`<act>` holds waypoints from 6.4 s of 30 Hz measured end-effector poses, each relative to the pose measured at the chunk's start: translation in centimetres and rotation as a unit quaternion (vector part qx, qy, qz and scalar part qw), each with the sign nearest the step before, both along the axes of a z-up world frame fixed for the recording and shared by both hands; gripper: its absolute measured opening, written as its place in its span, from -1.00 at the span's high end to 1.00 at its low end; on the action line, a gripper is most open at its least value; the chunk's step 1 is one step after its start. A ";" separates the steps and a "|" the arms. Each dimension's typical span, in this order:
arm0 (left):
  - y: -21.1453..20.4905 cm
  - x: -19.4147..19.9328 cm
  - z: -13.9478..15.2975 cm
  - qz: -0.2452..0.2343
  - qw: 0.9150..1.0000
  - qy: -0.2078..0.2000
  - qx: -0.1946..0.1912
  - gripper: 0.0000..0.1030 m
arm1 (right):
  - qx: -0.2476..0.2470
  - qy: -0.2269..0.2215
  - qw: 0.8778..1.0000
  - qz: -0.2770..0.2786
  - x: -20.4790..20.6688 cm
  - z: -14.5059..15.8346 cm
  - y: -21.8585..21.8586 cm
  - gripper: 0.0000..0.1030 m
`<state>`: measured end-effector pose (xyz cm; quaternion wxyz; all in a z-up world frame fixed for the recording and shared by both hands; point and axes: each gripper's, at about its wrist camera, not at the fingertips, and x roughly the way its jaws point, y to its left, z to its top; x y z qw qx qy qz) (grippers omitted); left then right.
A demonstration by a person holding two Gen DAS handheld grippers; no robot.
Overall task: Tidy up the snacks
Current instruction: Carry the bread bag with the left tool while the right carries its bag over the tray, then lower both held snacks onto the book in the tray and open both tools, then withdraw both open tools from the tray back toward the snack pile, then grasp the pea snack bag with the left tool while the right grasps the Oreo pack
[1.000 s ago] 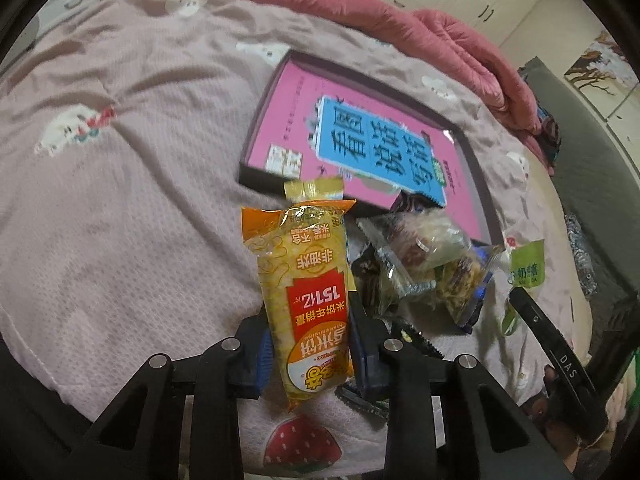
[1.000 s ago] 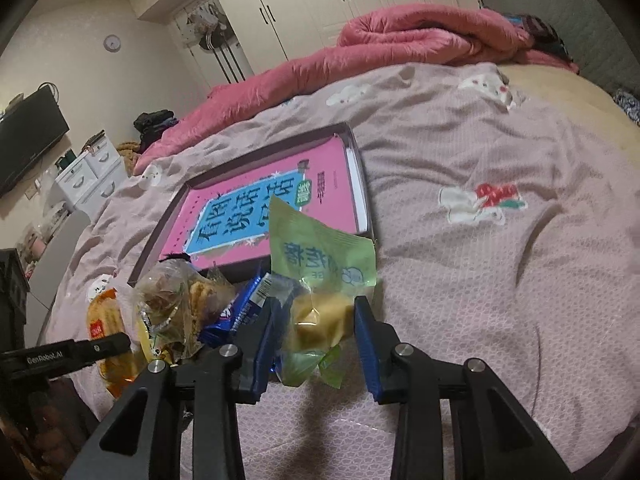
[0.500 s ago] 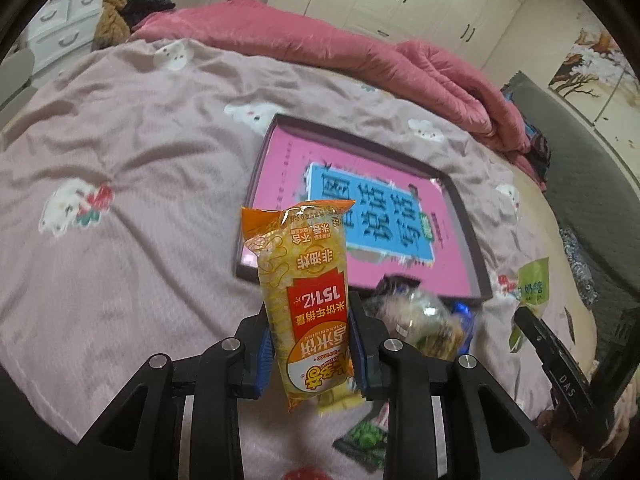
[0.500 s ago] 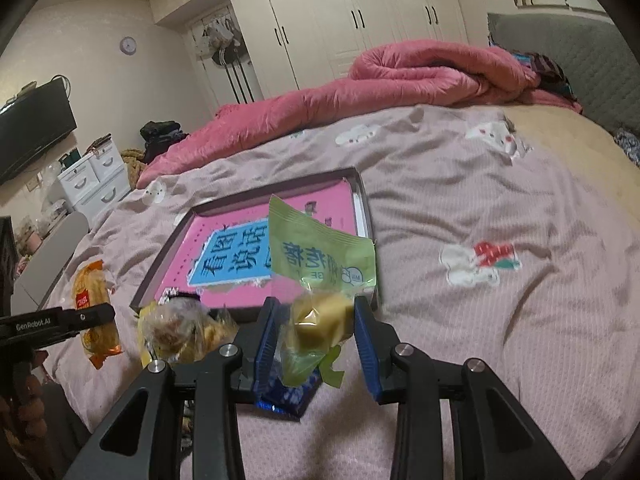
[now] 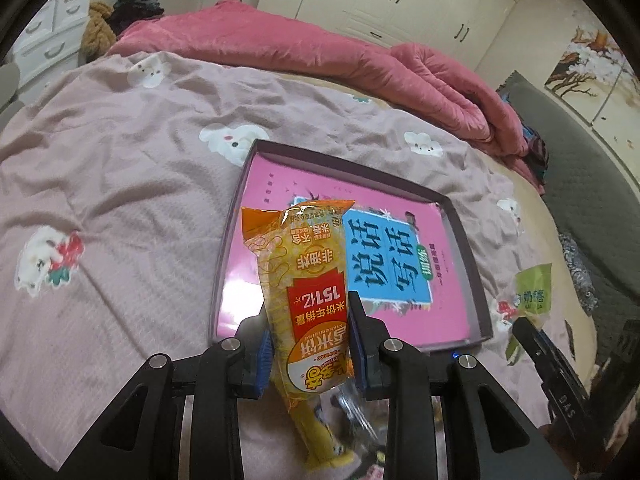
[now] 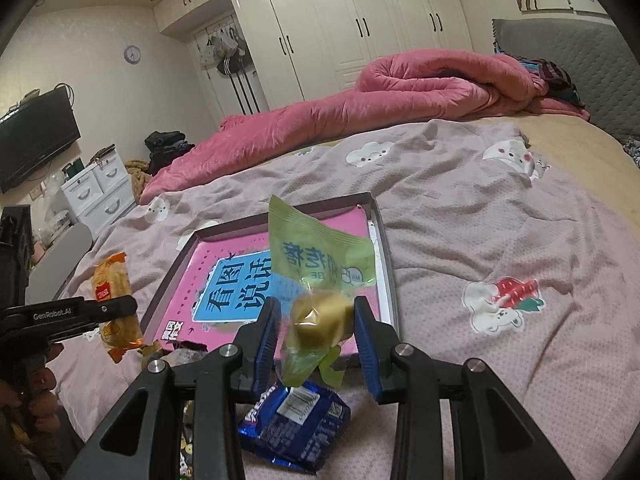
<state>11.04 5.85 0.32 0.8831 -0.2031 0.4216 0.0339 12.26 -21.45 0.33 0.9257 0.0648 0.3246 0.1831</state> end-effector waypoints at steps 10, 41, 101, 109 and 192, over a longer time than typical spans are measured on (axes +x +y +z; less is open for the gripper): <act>-0.1 3.1 -1.0 -0.016 1.000 0.008 0.003 0.36 | -0.012 0.011 1.000 -0.008 1.9 -0.4 0.9 0.28; -0.1 4.4 -4.8 -0.031 0.999 0.042 0.002 0.37 | -0.073 0.071 0.995 -0.008 4.9 -4.2 2.7 0.27; -0.8 -2.0 1.0 -0.062 0.998 0.007 0.032 -0.38 | 0.000 0.037 0.999 0.015 -1.4 0.8 1.2 -0.21; -0.8 -3.7 0.6 -0.065 0.997 0.019 0.037 -0.38 | -0.003 0.044 0.999 0.017 -2.5 0.5 1.0 -0.22; -10.8 -5.7 -8.0 -0.229 0.966 0.121 0.022 0.19 | -0.001 0.173 0.985 0.011 -1.2 -7.0 1.2 0.06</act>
